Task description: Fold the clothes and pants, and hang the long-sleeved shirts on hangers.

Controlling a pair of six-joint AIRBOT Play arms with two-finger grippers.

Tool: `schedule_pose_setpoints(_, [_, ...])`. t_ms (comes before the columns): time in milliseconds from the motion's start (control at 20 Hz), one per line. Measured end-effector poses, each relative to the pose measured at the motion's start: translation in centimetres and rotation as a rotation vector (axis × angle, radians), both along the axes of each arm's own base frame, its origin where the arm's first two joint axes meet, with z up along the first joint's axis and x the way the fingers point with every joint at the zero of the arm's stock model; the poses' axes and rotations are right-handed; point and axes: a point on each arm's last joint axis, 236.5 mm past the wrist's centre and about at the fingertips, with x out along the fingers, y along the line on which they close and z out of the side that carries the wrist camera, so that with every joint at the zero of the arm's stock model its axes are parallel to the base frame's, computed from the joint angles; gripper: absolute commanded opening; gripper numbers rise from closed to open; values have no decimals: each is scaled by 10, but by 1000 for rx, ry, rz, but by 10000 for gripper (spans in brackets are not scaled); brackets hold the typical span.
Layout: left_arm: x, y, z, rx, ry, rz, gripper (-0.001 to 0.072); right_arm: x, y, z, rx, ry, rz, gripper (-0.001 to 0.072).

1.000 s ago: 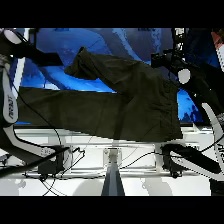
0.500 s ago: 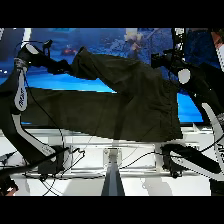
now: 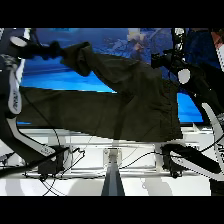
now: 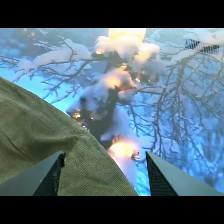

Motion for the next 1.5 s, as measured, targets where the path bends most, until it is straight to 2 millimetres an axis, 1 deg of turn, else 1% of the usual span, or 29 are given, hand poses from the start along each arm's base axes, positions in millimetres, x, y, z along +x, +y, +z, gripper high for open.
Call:
schedule_pose_setpoints(150, [-4,33,81,29,-153,60,18,0,0,0,6,1,-2,554])
schedule_pose_setpoints(300, [-23,63,150,80,-277,117,19,0,1,0,15,3,-4,554])
schedule_pose_setpoints(400, [-38,81,183,125,-335,152,19,0,1,0,21,6,-6,553])
schedule_pose_setpoints(450, [-45,89,196,147,-357,168,19,-1,1,-1,25,13,-7,546])
schedule_pose_setpoints(500, [-54,96,209,175,-377,182,19,-2,2,-2,27,17,-8,415])
schedule_pose_setpoints(550, [-61,103,218,203,-390,194,19,-2,2,-3,29,22,-9,237])
schedule_pose_setpoints(600, [-68,111,223,239,-392,204,19,-3,2,-4,30,26,-9,179])
schedule_pose_setpoints(700, [-80,127,223,322,-373,221,19,-3,2,-4,31,30,-9,179])
schedule_pose_setpoints(750, [-85,134,216,361,-341,219,19,-3,2,-5,31,31,-9,180])
schedule_pose_setpoints(800, [-90,142,202,398,-293,214,19,-4,2,-6,30,38,-8,179])
schedule_pose_setpoints(900, [-92,156,173,446,-211,210,19,-6,2,-9,29,52,-6,179])
schedule_pose_setpoints(1000, [-85,167,145,459,-155,210,18,-8,3,-12,26,67,-3,179])
schedule_pose_setpoints(1100, [-66,175,127,431,-152,262,16,-9,2,-13,19,73,-1,179])
schedule_pose_setpoints(1150, [-54,179,124,400,-168,310,16,-9,1,-14,10,73,0,179])
schedule_pose_setpoints(1200, [-43,182,126,373,-198,355,16,-9,-1,-15,0,75,0,179])
schedule_pose_setpoints(1250, [-31,185,133,346,-243,402,16,-8,-4,-17,-6,80,-4,179])
schedule_pose_setpoints(1350, [-16,191,153,315,-327,469,16,-6,-15,-21,-16,87,-23,179])
schedule_pose_setpoints(1400, [-14,193,161,315,-353,483,16,-5,-23,-24,-20,92,-38,179])
schedule_pose_setpoints(1450, [-14,195,163,325,-355,485,16,-4,-30,-26,-19,97,-56,180])
schedule_pose_setpoints(1500, [-19,198,156,355,-321,472,16,-3,-39,-28,-13,104,-78,180])
